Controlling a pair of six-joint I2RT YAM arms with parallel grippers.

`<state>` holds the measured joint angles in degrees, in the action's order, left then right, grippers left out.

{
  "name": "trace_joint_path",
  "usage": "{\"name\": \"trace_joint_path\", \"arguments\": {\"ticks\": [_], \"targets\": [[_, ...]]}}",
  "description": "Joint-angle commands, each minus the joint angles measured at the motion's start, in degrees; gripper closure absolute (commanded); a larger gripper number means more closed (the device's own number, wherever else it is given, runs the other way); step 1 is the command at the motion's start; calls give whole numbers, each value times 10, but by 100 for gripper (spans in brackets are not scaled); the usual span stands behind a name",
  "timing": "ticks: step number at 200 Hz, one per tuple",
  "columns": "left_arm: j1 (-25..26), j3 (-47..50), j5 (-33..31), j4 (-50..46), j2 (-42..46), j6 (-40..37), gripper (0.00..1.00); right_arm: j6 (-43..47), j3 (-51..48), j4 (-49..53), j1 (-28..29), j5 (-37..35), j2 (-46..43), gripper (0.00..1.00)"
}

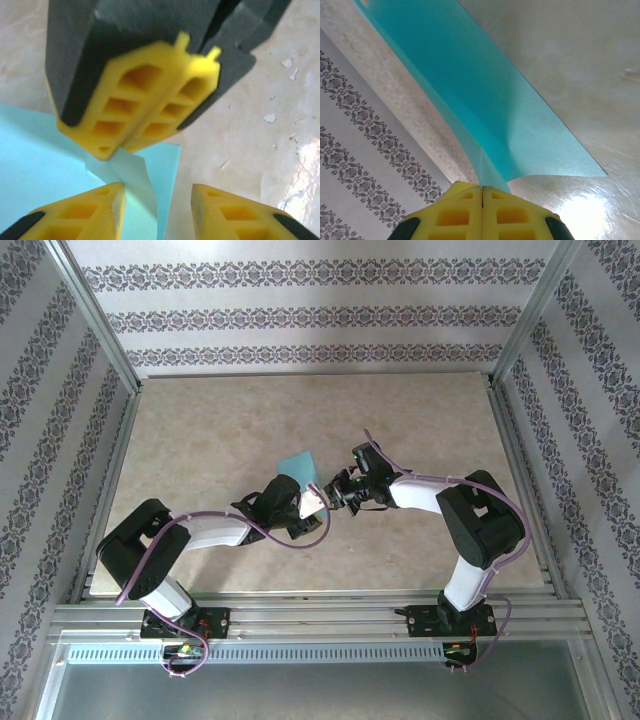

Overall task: Fold a paper plane with a square sheet of paper (pick it up from the middle)
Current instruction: Fold the triangle a second time at the center of the table.

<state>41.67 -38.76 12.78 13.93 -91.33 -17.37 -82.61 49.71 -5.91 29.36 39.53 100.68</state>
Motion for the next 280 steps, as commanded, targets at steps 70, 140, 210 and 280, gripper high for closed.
{"name": "trace_joint_path", "arguments": {"ticks": [70, 140, 210, 280], "targets": [[32, 12, -85, 101, -7, -54, 56, -51, -24, -13, -3, -9, -37, 95], [43, 26, -120, 126, -8, -59, 70, -66, -24, -20, -4, -1, -37, 93], [43, 42, -122, 129, -1, -38, 92, -43, -25, -3, -26, -16, -60, 64], [-3, 37, -41, 97, 36, 165, 96, 152, -76, 65, -49, -90, -128, 63]]}}
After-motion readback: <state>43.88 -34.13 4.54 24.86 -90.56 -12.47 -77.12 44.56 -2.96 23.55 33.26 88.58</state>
